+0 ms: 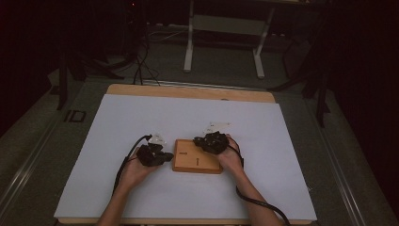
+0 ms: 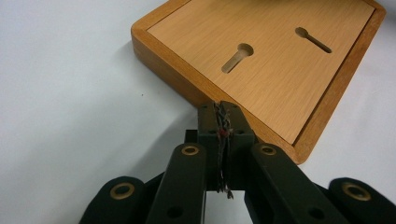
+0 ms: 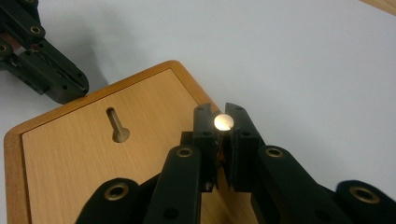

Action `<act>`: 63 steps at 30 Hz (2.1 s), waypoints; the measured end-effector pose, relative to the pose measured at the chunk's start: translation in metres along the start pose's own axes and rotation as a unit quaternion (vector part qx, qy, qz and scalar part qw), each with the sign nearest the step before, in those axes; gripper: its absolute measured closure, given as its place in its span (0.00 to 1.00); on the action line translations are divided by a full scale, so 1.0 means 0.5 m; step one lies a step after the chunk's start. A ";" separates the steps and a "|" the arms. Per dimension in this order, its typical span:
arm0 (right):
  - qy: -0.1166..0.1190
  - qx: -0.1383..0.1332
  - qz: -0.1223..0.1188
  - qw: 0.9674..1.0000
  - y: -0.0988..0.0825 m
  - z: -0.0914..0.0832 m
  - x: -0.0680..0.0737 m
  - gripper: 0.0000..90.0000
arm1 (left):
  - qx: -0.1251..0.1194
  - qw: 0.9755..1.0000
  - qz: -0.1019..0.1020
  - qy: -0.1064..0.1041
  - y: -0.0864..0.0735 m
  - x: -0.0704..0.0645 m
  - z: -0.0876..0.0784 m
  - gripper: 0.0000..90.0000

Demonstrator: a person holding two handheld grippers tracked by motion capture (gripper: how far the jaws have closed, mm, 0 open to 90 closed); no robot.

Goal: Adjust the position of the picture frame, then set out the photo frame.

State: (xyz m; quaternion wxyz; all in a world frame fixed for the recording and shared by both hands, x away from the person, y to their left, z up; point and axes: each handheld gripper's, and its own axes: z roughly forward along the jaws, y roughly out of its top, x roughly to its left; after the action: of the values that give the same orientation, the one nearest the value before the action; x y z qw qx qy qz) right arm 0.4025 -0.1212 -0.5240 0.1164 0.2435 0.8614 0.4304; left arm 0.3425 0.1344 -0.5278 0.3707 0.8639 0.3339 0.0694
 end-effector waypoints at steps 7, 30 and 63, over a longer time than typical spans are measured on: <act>0.001 0.008 -0.007 1.000 0.003 -0.001 0.000 0.92 | -0.007 1.000 0.001 0.000 0.000 -0.001 -0.002 0.96; 0.001 -0.042 -0.024 0.999 0.032 -0.072 0.010 0.66 | -0.053 0.999 0.003 0.007 0.002 -0.002 -0.019 0.90; -0.004 -0.018 -0.018 1.000 -0.057 -0.124 0.036 0.64 | -0.096 0.995 0.016 -0.019 0.053 -0.020 -0.017 0.81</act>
State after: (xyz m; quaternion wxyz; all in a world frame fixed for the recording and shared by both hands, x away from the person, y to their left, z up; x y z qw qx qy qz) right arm 0.3527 -0.1690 -0.5091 0.1320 0.2281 0.8573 0.4423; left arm 0.3457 0.1199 -0.5023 0.4569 0.8306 0.3050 0.0909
